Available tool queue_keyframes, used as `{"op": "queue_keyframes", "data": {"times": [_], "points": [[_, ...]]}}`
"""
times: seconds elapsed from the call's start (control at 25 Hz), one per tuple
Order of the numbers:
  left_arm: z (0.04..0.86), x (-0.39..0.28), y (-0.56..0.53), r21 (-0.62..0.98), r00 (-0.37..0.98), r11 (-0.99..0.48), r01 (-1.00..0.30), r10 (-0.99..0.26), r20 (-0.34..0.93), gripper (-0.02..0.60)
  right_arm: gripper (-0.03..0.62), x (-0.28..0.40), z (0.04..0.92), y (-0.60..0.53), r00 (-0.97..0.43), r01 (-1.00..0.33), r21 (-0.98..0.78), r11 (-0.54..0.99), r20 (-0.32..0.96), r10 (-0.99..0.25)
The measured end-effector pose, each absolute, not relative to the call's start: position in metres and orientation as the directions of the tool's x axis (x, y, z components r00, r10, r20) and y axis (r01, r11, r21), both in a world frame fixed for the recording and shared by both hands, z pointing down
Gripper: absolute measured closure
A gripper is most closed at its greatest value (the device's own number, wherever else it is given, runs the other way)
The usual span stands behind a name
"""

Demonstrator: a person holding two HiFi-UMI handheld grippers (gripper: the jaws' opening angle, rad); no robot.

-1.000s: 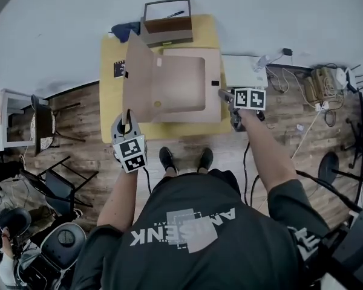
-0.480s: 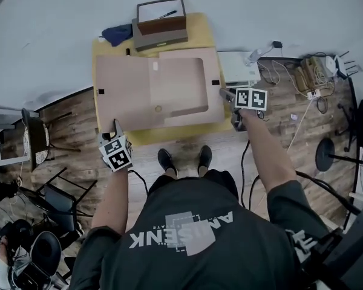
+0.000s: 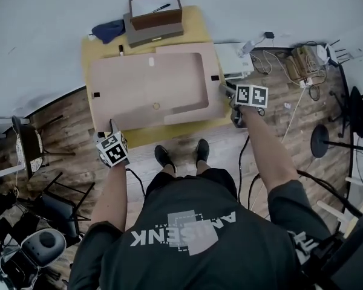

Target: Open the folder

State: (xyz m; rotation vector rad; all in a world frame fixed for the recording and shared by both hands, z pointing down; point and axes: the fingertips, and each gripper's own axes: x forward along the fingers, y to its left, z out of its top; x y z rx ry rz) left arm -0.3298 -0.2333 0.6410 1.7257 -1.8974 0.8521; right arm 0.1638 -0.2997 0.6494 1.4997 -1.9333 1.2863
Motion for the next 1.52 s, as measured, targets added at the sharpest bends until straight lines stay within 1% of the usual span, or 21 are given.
{"op": "queue_keyframes", "data": {"times": [0.16,0.24,0.32,0.4,0.44,0.56,0.88,1.2,1.36,1.52], "points": [[0.650,-0.340,-0.233,-0.171,-0.152,0.044,-0.984,-0.706,0.691,0.400,0.342,0.163,0.650,-0.299,-0.351,-0.908,-0.420,0.005,0.751,-0.559],[0.655,-0.348,-0.234,-0.182,-0.176,0.067,-0.981,-0.703,0.689,0.345,0.342,0.163,0.650,-0.300,-0.344,-0.910,-0.415,0.000,0.752,-0.562],[0.662,-0.356,-0.234,-0.183,-0.191,0.086,-0.979,-0.692,0.697,0.320,0.342,0.163,0.650,-0.300,-0.333,-0.912,-0.409,-0.008,0.753,-0.568],[0.670,-0.363,-0.233,-0.216,-0.212,0.078,-0.973,-0.663,0.718,0.256,0.342,0.163,0.650,-0.300,-0.325,-0.913,-0.407,-0.016,0.752,-0.573],[0.674,-0.364,-0.231,-0.236,-0.217,0.059,-0.970,-0.648,0.730,0.249,0.342,0.163,0.650,-0.300,-0.323,-0.914,-0.406,-0.018,0.752,-0.575],[0.683,-0.365,-0.228,-0.262,-0.204,0.005,-0.965,-0.639,0.742,0.249,0.342,0.163,0.650,-0.299,-0.313,-0.917,-0.398,-0.025,0.757,-0.573],[0.683,-0.363,-0.232,-0.302,-0.181,-0.078,-0.950,-0.650,0.738,0.250,0.342,0.161,0.650,-0.300,-0.308,-0.918,-0.396,-0.030,0.758,-0.574],[0.675,-0.363,-0.233,-0.196,-0.081,-0.110,-0.974,-0.641,0.763,0.264,0.342,0.163,0.649,-0.300,-0.299,-0.923,-0.383,-0.029,0.765,-0.570],[0.663,-0.354,-0.230,-0.104,0.011,-0.131,-0.986,-0.670,0.743,0.301,0.344,0.163,0.648,-0.300,-0.292,-0.928,-0.371,-0.023,0.766,-0.572],[0.640,-0.339,-0.231,-0.020,0.102,-0.163,-0.986,-0.707,0.700,0.306,0.342,0.164,0.646,-0.301,-0.278,-0.938,-0.347,-0.012,0.771,-0.573]]}}
